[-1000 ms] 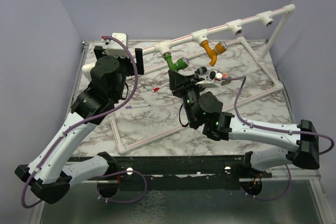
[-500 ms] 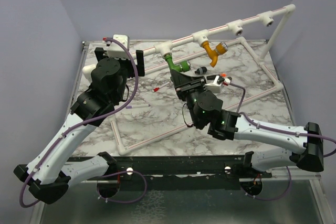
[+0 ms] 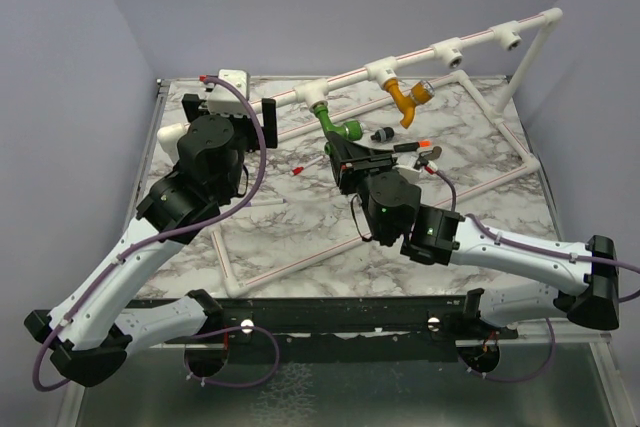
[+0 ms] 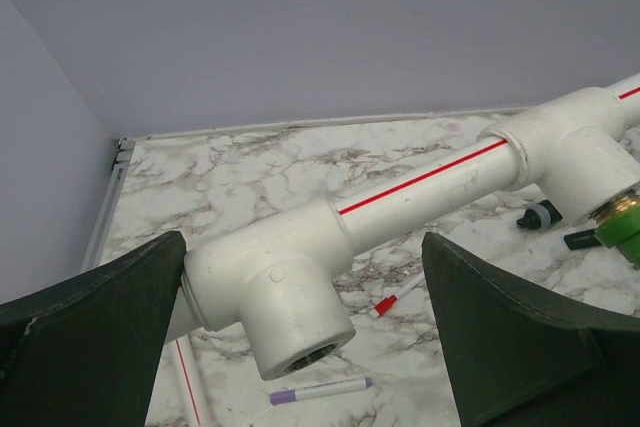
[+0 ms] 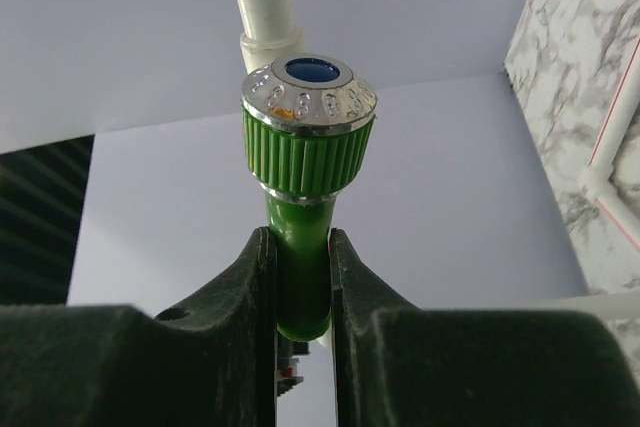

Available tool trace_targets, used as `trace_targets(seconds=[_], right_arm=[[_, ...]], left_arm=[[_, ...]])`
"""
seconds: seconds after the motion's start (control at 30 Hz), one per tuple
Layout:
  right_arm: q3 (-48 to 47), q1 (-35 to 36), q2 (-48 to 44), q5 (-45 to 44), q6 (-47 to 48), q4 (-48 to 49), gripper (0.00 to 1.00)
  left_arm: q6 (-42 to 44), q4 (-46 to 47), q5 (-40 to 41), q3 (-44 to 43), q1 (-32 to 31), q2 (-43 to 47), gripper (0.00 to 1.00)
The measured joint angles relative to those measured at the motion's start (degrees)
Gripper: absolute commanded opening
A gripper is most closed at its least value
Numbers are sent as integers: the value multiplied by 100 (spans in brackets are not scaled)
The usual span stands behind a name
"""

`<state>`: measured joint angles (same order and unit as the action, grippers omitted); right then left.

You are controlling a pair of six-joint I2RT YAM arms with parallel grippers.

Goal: Install the water faucets

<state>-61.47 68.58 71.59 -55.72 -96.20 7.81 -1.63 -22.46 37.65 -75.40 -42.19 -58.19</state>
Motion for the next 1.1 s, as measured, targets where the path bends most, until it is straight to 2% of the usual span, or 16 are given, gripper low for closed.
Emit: trace_targets(seconds=[0.2, 0.3, 0.4, 0.57, 0.87, 1.1], right_arm=[[-76, -79, 37, 256, -916, -243, 1], [-136, -83, 76, 278, -1051, -310, 16], [-188, -111, 107, 291, -1117, -352, 24], [-190, -127, 116, 293, -1158, -382, 45], [-90, -153, 138, 313, -1058, -378, 62], [350, -157, 31, 389, -256, 382, 68]], left_arm=[[39, -22, 120, 33, -98, 68, 99], [42, -37, 129, 57, -140, 131, 99], [37, -83, 129, 81, -190, 168, 99], [-2, -251, 127, 129, -284, 243, 99], [-57, -435, 127, 186, -337, 264, 99], [-114, -638, 127, 236, -354, 251, 99]])
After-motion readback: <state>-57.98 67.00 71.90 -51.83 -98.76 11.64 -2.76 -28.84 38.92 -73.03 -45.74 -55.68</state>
